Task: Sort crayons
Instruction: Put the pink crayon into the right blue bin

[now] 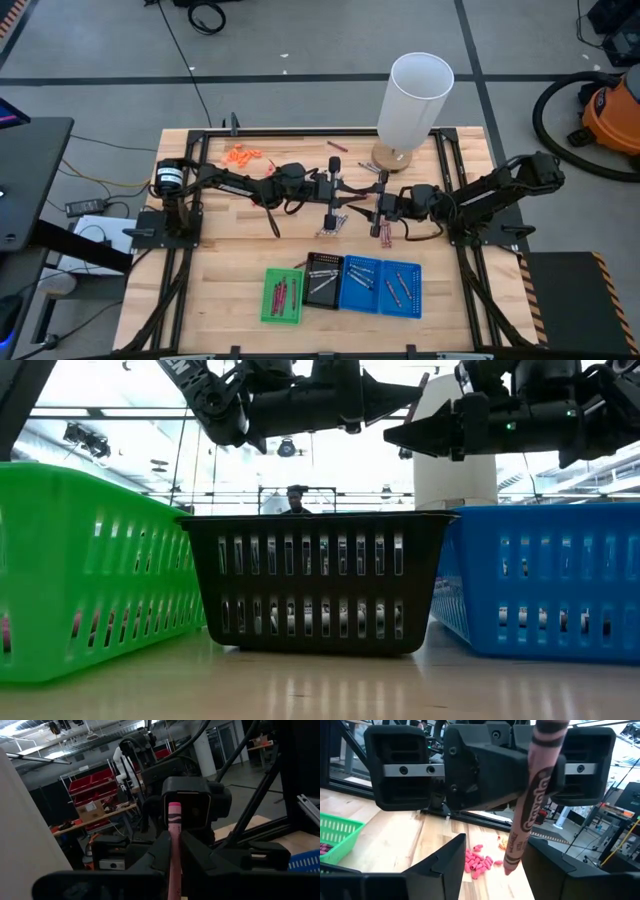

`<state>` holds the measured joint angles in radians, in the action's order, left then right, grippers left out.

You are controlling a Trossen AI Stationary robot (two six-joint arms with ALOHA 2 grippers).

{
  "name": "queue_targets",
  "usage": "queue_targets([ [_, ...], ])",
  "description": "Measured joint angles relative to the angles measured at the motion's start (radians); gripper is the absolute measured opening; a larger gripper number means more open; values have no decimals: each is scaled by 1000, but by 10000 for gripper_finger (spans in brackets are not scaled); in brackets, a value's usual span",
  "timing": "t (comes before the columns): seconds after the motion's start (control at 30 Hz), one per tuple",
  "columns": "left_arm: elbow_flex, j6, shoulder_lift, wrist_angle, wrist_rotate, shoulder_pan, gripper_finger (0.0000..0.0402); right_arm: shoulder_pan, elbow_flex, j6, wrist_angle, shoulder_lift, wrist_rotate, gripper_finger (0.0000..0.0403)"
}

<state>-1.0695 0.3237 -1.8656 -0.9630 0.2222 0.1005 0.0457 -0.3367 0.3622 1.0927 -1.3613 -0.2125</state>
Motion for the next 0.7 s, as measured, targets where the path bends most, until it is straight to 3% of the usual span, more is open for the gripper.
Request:
queue_targets([
  [0.5, 0, 0, 0, 58, 0, 0, 31, 0, 0, 0, 21, 0, -22, 177],
  [0.7, 0, 2, 0, 84, 0, 0, 31, 0, 0, 0, 13, 1, -33, 145],
])
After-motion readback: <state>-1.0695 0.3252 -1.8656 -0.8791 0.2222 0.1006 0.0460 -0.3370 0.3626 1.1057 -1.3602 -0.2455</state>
